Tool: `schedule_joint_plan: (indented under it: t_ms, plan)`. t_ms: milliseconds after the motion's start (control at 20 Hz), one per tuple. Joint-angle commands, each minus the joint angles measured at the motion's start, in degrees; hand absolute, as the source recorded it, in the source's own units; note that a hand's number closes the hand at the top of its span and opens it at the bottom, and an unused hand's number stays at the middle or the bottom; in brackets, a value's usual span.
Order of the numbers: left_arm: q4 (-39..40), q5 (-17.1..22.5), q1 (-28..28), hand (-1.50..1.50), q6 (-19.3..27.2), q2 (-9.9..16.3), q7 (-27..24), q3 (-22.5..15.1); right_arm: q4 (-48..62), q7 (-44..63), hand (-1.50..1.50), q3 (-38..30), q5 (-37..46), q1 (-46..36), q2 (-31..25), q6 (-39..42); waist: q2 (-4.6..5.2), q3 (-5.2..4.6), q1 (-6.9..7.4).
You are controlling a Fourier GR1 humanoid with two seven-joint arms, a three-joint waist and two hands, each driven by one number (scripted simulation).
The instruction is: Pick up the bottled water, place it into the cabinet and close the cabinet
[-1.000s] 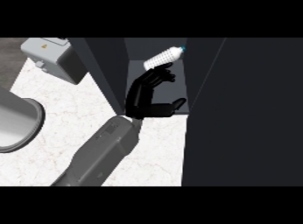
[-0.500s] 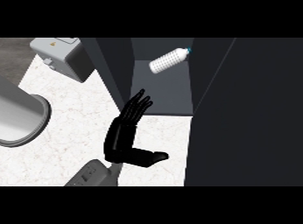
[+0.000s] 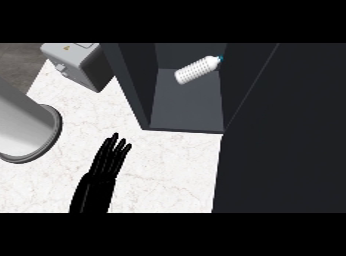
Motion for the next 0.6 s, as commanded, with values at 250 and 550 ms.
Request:
schedule_joint_plan:
  t_ms: [250, 550]
  plan:
    - [-7.67, 3.60, 11.10, -1.50, -8.17, 13.95, -5.57, 7.76, -12.24, 8.36, 1.50, 5.56, 10.92, -8.31, -5.39, 1.25, 0.18, -0.25, 0.53]
    - [-11.30, 5.99, 19.29, -1.50, -16.36, 21.78, -9.54, 11.31, -11.25, 18.87, 1.50, 14.35, 8.62, -13.43, -2.83, -1.87, 0.96, -0.21, 1.15]
